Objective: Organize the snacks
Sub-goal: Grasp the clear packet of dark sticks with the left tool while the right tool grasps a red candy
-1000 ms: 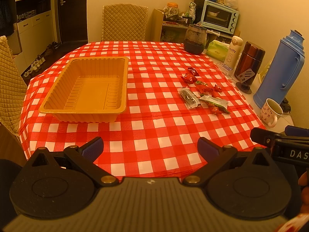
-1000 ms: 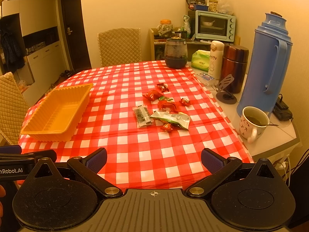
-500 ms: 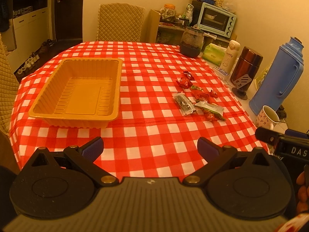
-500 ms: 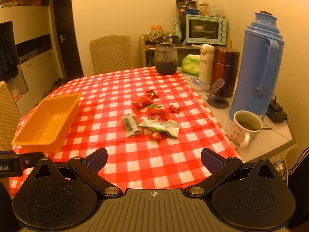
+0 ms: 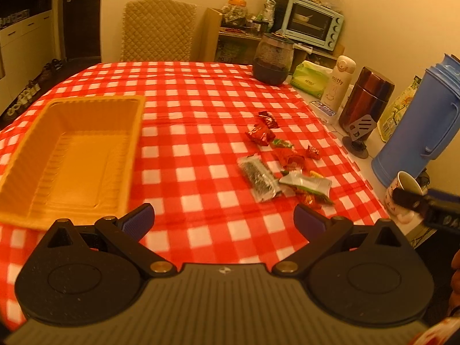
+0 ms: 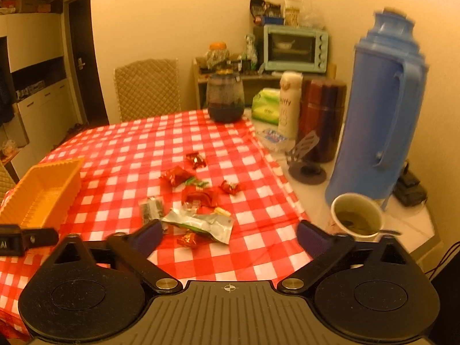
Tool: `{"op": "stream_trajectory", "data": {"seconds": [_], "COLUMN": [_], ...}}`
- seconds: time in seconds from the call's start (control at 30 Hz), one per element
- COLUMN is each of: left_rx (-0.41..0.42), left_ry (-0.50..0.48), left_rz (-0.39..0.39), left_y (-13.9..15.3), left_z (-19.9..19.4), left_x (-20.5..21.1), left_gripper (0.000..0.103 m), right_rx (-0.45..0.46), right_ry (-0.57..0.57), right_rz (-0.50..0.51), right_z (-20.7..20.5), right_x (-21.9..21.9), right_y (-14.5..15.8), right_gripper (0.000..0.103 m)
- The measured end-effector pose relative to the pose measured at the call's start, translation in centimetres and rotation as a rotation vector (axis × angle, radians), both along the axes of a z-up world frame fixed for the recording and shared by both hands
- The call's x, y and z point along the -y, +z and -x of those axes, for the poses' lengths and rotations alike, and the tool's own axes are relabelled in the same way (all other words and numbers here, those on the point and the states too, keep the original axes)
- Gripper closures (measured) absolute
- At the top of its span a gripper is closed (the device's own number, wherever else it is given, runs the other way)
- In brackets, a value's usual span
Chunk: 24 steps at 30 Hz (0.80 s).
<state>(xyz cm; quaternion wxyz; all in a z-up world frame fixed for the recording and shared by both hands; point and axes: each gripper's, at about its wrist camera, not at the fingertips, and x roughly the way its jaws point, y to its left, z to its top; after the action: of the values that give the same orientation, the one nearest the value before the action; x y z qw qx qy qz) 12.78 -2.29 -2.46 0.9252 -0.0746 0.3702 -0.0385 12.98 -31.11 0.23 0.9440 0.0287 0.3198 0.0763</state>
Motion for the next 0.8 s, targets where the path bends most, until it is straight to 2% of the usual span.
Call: {"op": "stream_trajectory", "data": {"seconds": [0.13,0.2,0.33,0.47,0.63,0.77,0.8], "left_rx": [-0.013,-0.022,-0.036,-0.049,-0.07,-0.076,-0.079], "left_ry": [-0.049,-0.07,-0.099,-0.116,-0.135,-0.157,-0.164], "left_rz": [0.019,0.023,0.013,0.019,0.037,0.032,0.033], "left_y": [-1.5,-2.3,-3.8,-5.0,-6.3,-7.0,-7.1], "left_z": [-2.8,-4.2,-6.6,-8.6,-10.4,-11.3,-11.5], "left_x": [0.8,1.3,1.7,1.6,1.8,2.2,2.3], "left_gripper": [0.007,0.009,0.009,0.009,0.009,0.009,0.01], "right_rx": [-0.068,-0.106,-0.14,-0.171,-0.192,-0.206,-0.204], "right_ry": [0.025,0.042,0.07,0.083,0.086,0.093,0.097], "right_rz": [-0.046,-0.076,-0.096,-0.111,-0.113,-0.074,-0.058], "right_z": [-2.4,-3.5,-5.9,-8.3,-10.5,-11.3,-11.4], "right_x": [-0.4,-1.0,-2.7,-3.7,-4.4,-4.9,-5.0], "right_y": [-2.8,-4.3,-7.1,-9.5,-10.9,-11.6,-11.5], "right_gripper": [0.023,0.034,0.042,0.059,0.063,0.077,0.077]}}
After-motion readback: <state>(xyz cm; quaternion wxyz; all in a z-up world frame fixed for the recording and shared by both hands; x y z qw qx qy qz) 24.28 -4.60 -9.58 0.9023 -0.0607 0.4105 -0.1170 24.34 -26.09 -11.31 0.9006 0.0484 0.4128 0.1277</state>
